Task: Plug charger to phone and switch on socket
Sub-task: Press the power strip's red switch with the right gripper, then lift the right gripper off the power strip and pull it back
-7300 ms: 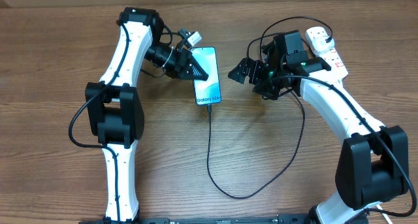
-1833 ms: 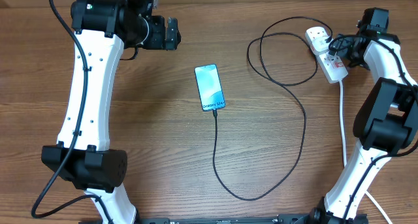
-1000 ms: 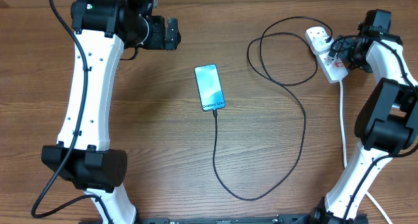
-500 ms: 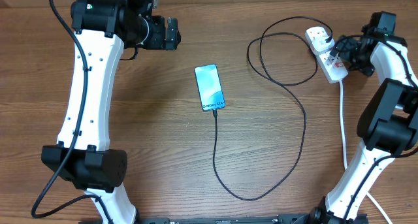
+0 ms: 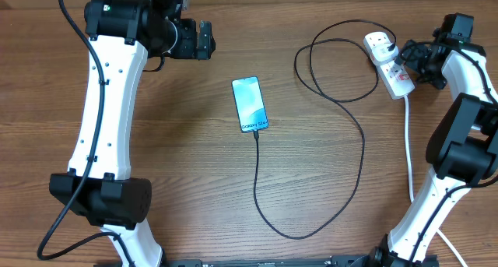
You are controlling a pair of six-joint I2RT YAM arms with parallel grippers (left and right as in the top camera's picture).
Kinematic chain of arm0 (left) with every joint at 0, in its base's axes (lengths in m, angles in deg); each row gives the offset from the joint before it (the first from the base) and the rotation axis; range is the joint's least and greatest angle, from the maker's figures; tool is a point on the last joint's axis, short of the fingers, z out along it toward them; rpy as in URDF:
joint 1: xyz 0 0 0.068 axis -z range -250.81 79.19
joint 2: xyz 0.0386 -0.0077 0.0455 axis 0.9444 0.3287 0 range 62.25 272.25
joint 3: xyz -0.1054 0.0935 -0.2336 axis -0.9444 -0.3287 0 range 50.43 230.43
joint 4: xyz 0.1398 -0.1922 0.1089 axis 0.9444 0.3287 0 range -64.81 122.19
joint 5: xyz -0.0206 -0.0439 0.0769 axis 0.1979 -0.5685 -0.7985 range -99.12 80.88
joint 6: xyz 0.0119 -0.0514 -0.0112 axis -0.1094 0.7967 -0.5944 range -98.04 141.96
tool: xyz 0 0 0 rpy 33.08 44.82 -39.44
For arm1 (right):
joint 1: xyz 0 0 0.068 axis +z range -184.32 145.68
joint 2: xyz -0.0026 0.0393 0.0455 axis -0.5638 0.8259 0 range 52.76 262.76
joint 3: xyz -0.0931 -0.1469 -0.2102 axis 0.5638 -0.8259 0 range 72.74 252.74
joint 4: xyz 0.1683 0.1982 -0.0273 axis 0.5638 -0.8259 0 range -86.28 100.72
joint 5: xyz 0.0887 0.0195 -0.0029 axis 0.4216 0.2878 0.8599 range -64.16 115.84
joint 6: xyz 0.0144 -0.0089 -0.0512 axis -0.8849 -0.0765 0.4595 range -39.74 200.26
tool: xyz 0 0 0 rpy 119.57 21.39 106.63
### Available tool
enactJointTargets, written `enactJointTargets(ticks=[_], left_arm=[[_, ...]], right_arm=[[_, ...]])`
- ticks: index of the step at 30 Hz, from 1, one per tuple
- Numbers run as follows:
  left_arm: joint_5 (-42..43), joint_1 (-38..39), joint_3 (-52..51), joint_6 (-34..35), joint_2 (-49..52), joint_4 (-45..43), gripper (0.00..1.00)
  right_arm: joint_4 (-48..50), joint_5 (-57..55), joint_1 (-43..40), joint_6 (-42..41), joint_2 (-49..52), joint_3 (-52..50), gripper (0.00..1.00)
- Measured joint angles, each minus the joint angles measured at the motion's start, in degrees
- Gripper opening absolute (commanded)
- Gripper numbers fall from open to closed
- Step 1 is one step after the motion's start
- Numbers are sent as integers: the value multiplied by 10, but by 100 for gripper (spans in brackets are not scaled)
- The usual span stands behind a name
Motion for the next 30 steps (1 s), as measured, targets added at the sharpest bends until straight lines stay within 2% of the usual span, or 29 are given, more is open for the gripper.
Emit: enactJointTargets(ticks=[30], left_arm=[[0, 0, 0, 0, 0, 0, 100]], right_arm=[[9, -55, 19, 20, 7, 3, 100]])
